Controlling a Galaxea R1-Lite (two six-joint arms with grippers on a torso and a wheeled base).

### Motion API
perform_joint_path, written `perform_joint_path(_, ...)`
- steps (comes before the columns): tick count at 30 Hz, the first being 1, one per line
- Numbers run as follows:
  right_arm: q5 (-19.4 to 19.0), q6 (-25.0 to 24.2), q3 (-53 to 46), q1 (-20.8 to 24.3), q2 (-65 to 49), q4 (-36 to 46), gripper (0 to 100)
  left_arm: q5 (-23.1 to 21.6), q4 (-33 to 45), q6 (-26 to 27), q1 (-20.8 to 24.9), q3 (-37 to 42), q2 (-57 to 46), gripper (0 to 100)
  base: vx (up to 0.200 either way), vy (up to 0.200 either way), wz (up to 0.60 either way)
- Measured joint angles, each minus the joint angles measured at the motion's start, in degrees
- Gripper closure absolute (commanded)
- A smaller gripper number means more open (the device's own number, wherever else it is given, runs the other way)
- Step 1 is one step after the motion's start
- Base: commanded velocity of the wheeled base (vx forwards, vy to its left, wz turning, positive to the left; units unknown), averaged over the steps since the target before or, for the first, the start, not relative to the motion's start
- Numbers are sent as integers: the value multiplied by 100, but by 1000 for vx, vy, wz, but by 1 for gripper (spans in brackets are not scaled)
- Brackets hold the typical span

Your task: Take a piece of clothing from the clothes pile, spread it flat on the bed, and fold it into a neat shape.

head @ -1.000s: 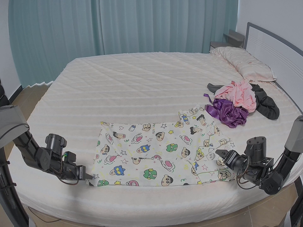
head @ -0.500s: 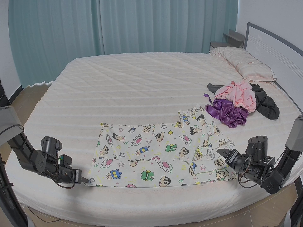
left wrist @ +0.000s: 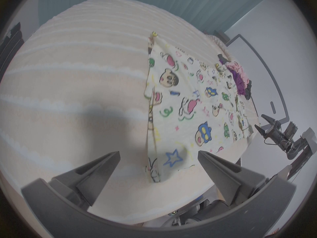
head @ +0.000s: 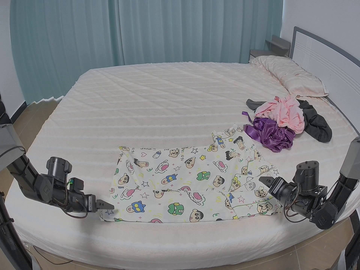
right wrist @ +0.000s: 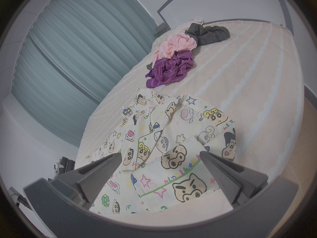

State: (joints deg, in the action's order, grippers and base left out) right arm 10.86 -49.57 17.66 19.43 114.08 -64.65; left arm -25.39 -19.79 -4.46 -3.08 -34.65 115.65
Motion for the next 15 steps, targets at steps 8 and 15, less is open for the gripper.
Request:
perform_joint_path(8, -79, 422, -96, -157, -16, -2, 0, -39, -9, -368, 160, -367, -74, 0, 0, 0, 0)
perform_joint_path(15, -901, 1136, -205, -603, -20, -5, 0, -44, -296, -758, 421, -579, 140, 0, 0, 0, 0)
